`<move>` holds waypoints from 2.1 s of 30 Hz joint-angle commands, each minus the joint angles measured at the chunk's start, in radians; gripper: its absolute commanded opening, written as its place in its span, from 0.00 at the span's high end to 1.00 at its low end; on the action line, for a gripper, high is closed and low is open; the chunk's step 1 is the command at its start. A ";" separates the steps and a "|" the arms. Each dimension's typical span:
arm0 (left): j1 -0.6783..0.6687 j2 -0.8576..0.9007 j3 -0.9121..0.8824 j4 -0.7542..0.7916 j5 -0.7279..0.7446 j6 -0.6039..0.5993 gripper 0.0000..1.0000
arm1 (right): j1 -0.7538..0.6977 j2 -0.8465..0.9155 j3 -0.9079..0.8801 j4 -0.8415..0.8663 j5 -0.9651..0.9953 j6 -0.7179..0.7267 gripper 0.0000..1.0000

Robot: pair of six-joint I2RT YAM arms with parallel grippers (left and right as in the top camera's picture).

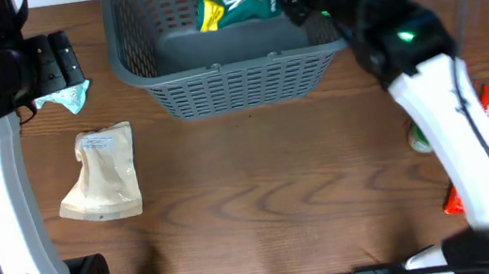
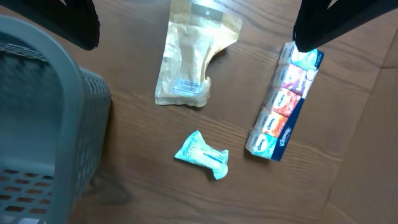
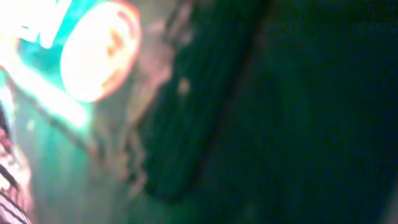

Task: Pack container
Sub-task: 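Carry the packet with the right gripper into the basket and release, then withdraw the right gripper and move it to the green-capped jar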

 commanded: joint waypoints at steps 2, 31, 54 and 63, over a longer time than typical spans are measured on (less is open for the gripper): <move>0.004 0.002 0.002 -0.003 -0.005 0.013 0.02 | 0.008 0.084 0.029 0.024 0.050 -0.023 0.99; 0.003 0.002 0.002 -0.003 -0.005 0.013 0.01 | 0.005 0.232 0.046 -0.115 0.056 0.035 0.40; 0.003 -0.003 0.002 -0.048 -0.005 0.007 0.01 | -0.464 0.153 0.832 -1.315 0.465 0.835 0.01; 0.004 -0.113 -0.061 -0.040 -0.005 0.005 0.01 | -0.620 -0.100 0.415 -1.313 0.346 0.771 0.01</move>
